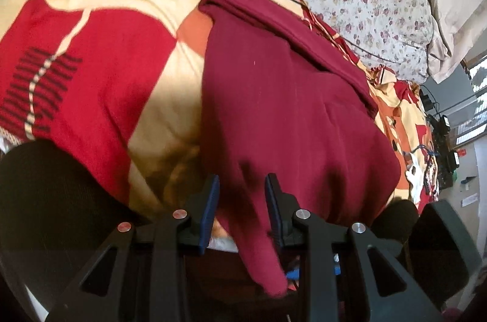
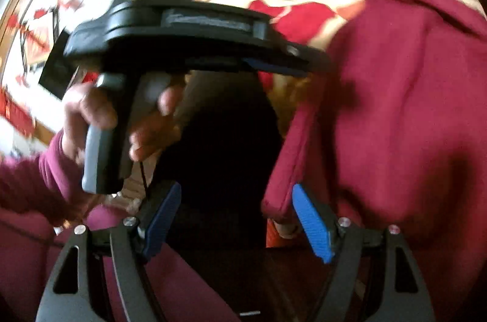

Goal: Fold small clothes

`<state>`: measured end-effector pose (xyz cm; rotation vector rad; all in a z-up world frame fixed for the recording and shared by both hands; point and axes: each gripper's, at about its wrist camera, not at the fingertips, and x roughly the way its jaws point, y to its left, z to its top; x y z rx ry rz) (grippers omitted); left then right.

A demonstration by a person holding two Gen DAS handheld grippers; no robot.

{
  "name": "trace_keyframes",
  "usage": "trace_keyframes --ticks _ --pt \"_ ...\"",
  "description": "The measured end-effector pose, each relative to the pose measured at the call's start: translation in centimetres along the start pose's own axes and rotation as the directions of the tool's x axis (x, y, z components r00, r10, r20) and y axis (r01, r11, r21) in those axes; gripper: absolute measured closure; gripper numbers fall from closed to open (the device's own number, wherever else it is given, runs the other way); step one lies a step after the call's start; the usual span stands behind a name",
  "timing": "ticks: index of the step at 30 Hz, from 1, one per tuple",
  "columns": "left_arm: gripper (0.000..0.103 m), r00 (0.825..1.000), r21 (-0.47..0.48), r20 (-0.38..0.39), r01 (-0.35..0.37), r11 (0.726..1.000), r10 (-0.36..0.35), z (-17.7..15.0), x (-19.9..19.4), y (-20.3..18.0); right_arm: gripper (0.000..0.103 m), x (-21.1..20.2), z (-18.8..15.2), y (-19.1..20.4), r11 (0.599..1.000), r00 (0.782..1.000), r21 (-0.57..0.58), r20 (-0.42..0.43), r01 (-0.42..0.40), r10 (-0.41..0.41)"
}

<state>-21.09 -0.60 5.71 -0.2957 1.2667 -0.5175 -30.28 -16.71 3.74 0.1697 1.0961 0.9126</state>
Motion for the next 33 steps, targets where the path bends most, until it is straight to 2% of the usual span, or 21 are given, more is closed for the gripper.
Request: trace_keyframes --ticks 3,6,9,11,13,16,17,18,19,20,21,22,26,29,32,33 --pt "0.094 1.000 -0.007 -0.020 0.006 1.000 -0.006 -0.8 0.4 0.0 0.024 -1.7 -0.5 -1.0 0.999 0.999 0.046 0.039 0.017 -0.019" --pt "0.094 0.998 -0.013 -0.053 0.028 1.000 -0.028 -1.6 1.0 -0.4 0.019 -3.0 -0.5 -1.8 0.996 0.994 0.079 0.099 -0.052 0.044" --pt "0.094 0.998 -0.003 -0.043 0.042 0.999 -0.042 -2.0 0.7 -1.2 0.016 -2.2 -0.3 -1.9 0.993 0.997 0.111 0.077 -0.039 0.030" --pt "0.094 0.998 -0.002 -0.031 0.055 0.999 -0.055 -2.1 0.3 -1.6 0.016 -2.4 -0.8 -1.5 0.996 0.999 0.088 0.039 -0.010 0.006" --pt "0.094 0.998 0.015 -0.032 0.052 0.999 -0.051 -2.3 0.1 -2.2 0.016 -4.5 -1.7 -1.1 0.998 0.998 0.065 0.060 0.024 -0.028" --pt "0.093 0.999 0.049 -0.024 0.029 0.998 -0.028 -2.6 0.2 -3.3 0.016 -8.9 -3.4 -1.7 0.989 0.987 0.089 0.102 0.115 -0.124" --pt "0.093 0.999 0.066 -0.031 0.015 0.998 -0.013 -2.8 0.7 -3.7 0.016 -8.9 -3.4 -1.7 0.989 0.987 0.089 0.102 0.115 -0.124" --pt "0.093 0.999 0.081 -0.041 0.002 0.997 0.001 -2.9 1.0 -3.9 0.016 -12.3 -5.0 -2.5 0.973 0.971 0.141 0.128 0.185 -0.203" --pt "0.093 0.998 0.099 -0.052 -0.013 0.995 0.018 -3.2 1.4 -4.1 0.016 -12.3 -5.0 -2.5 0.973 0.971 0.141 0.128 0.185 -0.203" --pt "0.092 0.997 0.120 -0.067 -0.034 0.992 0.042 -3.6 1.9 -4.4 0.016 -15.1 -6.7 -3.9 0.944 0.948 0.203 0.131 0.261 -0.291" --pt "0.093 0.995 0.134 -0.077 -0.050 0.990 0.060 -3.9 2.3 -4.8 0.016 -15.1 -6.7 -3.9 0.944 0.948 0.203 0.131 0.261 -0.291" --pt "0.093 0.993 0.146 -0.087 -0.063 0.987 0.076 -4.0 2.6 -4.9 0.016 -17.5 -8.6 -5.4 0.905 0.921 0.265 0.116 0.332 -0.372" --pt "0.093 0.988 0.146 -0.116 -0.084 0.986 0.102 -4.2 3.4 -4.8 0.015 -19.0 -10.8 -8.6 0.826 0.882 0.390 0.065 0.407 -0.466" --pt "0.093 0.989 0.135 -0.106 -0.092 0.986 0.107 -3.8 2.7 -5.0 0.015 -18.5 -11.7 -10.2 0.792 0.879 0.444 0.023 0.418 -0.477" --pt "0.092 0.997 0.183 -0.026 -0.068 0.981 0.074 -3.2 0.6 -6.4 0.015 -17.1 -11.8 -11.1 0.785 0.889 0.470 0.003 0.403 -0.458" --pt "0.086 0.996 0.211 -0.001 -0.088 0.973 0.091 -3.1 0.3 -6.8 0.015 -16.7 -11.6 -11.2 0.786 0.891 0.473 0.001 0.399 -0.453"
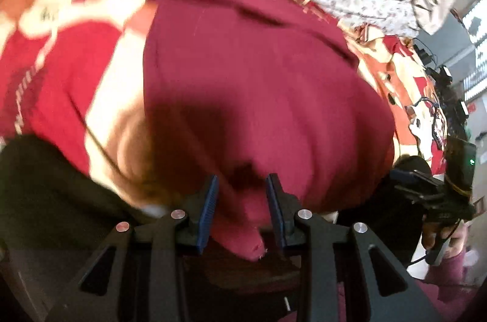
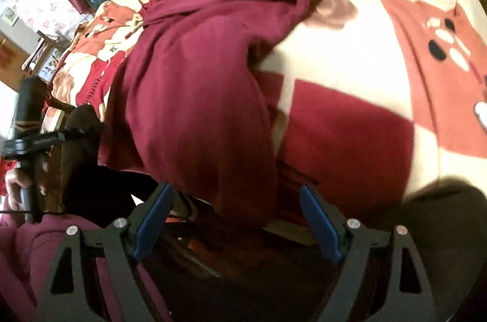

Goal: Fold small clothes

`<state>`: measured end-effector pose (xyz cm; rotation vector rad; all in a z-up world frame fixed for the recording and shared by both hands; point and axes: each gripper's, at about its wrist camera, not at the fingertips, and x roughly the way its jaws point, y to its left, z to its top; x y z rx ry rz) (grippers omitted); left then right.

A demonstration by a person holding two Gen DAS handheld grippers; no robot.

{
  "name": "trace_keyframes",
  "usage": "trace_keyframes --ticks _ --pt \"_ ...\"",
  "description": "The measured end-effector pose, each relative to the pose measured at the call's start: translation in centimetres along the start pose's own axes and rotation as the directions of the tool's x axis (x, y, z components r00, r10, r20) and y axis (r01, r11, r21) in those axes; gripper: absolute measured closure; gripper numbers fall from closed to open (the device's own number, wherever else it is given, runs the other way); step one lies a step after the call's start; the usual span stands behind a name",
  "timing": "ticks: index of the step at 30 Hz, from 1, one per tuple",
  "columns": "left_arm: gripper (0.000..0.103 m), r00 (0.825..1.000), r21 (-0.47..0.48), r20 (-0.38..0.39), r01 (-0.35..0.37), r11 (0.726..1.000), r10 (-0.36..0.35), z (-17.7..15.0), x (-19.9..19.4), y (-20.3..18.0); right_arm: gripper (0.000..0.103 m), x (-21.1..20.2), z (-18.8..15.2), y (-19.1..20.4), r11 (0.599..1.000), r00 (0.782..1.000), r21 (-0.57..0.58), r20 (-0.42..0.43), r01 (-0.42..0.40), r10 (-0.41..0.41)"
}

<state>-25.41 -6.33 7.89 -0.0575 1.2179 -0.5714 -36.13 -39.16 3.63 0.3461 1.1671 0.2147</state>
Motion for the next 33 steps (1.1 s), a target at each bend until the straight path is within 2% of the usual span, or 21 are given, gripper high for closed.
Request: trace_keyframes --ticks 2,3,6,12,18,21,24,25,26,27,28,29,33 --pt "0.083 0.999 0.034 -0.012 -0.042 0.999 0.043 0.1 0.5 -0.2 0.015 0.4 0.1 0.0 1.000 1.000 0.002 -0.005 -0.005 0.005" --pt "0.083 0.998 0.031 -0.043 -0.051 0.998 0.052 0.1 1.2 -0.1 0.015 0.6 0.1 0.1 1.000 1.000 0.002 -0.006 -0.009 0.009" --pt "0.083 0.993 -0.016 -0.100 -0.060 0.998 0.058 0.0 2.8 0.6 0.015 1.6 0.0 0.8 1.000 0.999 -0.005 -0.026 -0.024 0.023" --pt "0.083 0.984 -0.009 -0.159 -0.087 0.996 0.085 -0.7 4.2 1.4 0.015 2.4 -0.1 1.4 0.999 0.998 -0.049 -0.060 -0.002 -0.001" --pt "0.083 0.977 -0.102 -0.211 -0.067 0.993 0.044 -1.3 5.2 3.2 0.015 3.8 -0.1 1.3 0.999 0.997 -0.019 -0.071 -0.032 0.031" --pt "0.083 0.974 -0.132 -0.224 -0.063 0.989 0.032 -1.4 5.7 3.6 0.021 4.1 -0.3 1.3 0.999 0.998 -0.033 -0.065 -0.018 0.016" --pt "0.084 0.972 -0.135 -0.232 -0.058 0.989 0.026 -1.4 6.5 3.5 0.038 4.3 -0.2 1.4 0.999 0.998 -0.044 -0.068 -0.019 0.016" --pt "0.087 0.972 -0.135 -0.234 -0.055 0.989 0.022 -1.5 6.6 3.5 0.048 4.5 -0.1 1.4 0.999 0.998 -0.048 -0.069 0.002 -0.005" --pt "0.097 0.972 -0.132 -0.234 -0.042 0.990 0.010 -1.5 6.7 3.4 0.060 4.5 -0.1 1.4 0.999 0.998 -0.048 -0.069 0.002 -0.005" --pt "0.103 0.974 -0.128 -0.228 -0.033 0.991 0.002 -1.6 6.4 3.6 0.067 4.4 -0.1 1.4 0.998 0.997 -0.051 -0.065 0.024 -0.028" --pt "0.103 0.977 -0.123 -0.214 -0.019 0.992 -0.007 -1.6 5.9 3.8 0.080 4.2 -0.1 1.4 0.999 0.998 -0.050 -0.059 0.018 -0.021" --pt "0.103 0.979 -0.121 -0.201 -0.004 0.993 -0.020 -1.5 5.5 3.8 0.087 4.0 -0.1 1.4 0.999 0.999 -0.049 -0.053 0.009 -0.012" --pt "0.103 0.984 -0.146 -0.151 0.076 0.986 -0.098 -1.5 3.2 5.0 0.093 2.4 -0.5 2.1 0.998 0.999 -0.058 -0.026 -0.040 0.038"
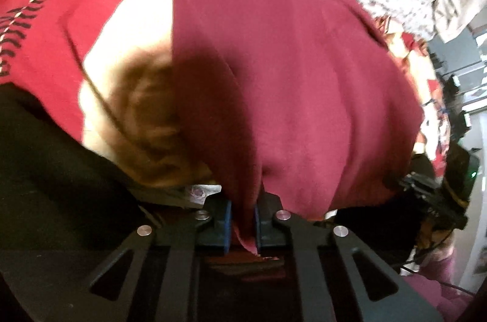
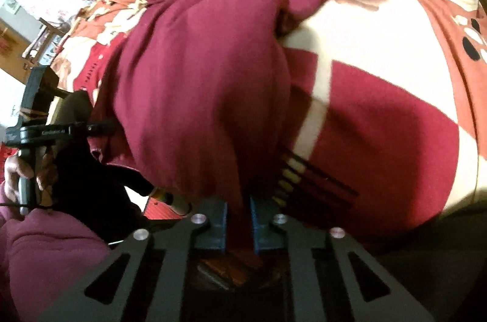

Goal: Fold small clothes

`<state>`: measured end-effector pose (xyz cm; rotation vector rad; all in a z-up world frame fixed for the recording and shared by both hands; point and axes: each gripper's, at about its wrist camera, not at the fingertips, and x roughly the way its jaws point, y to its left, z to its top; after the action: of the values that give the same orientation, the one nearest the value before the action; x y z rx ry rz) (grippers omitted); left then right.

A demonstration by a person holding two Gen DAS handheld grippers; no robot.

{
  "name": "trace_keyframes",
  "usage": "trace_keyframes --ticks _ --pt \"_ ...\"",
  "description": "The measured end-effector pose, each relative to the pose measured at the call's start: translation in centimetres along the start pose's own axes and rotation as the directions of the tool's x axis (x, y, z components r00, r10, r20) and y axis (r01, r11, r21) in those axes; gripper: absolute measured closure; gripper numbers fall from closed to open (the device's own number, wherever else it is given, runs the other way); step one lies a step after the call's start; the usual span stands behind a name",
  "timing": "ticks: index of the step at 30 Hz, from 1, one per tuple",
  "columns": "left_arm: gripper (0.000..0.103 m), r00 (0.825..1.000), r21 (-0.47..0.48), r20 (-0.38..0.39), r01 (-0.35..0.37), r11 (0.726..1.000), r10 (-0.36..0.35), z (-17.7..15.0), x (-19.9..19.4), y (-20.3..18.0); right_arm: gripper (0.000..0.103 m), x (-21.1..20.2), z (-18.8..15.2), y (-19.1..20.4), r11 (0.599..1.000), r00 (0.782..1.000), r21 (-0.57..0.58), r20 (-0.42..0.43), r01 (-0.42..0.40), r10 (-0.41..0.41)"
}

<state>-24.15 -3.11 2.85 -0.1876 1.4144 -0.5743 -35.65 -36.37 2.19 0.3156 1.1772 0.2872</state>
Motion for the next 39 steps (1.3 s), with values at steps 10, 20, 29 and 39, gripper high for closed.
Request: trace_keyframes --ticks 10,20,29,39 --pt "0.103 0.972 0.008 0.190 0.143 0.990 -0.142 -0.2 -9.1 1.2 0.096 -4.6 -2.3 2.5 0.969 0.968 0.006 0.049 -0.246 0.246" --pt "0.103 0.944 -0.020 0.238 0.240 0.971 -0.229 0.8 -10.0 2.8 0.096 -4.4 -2.5 3.2 0.947 0.946 0.019 0.056 -0.321 0.320" --pt "0.103 0.873 0.040 0.357 0.341 0.939 -0.332 6.6 -13.6 1.0 0.096 -8.6 2.9 1.8 0.929 0.895 0.003 0.270 -0.370 0.356" --pt "0.103 0.841 0.085 0.422 0.336 0.938 -0.339 15.6 -13.7 -1.5 0.096 -9.9 10.8 -1.2 0.933 0.856 0.043 0.415 -0.357 0.309"
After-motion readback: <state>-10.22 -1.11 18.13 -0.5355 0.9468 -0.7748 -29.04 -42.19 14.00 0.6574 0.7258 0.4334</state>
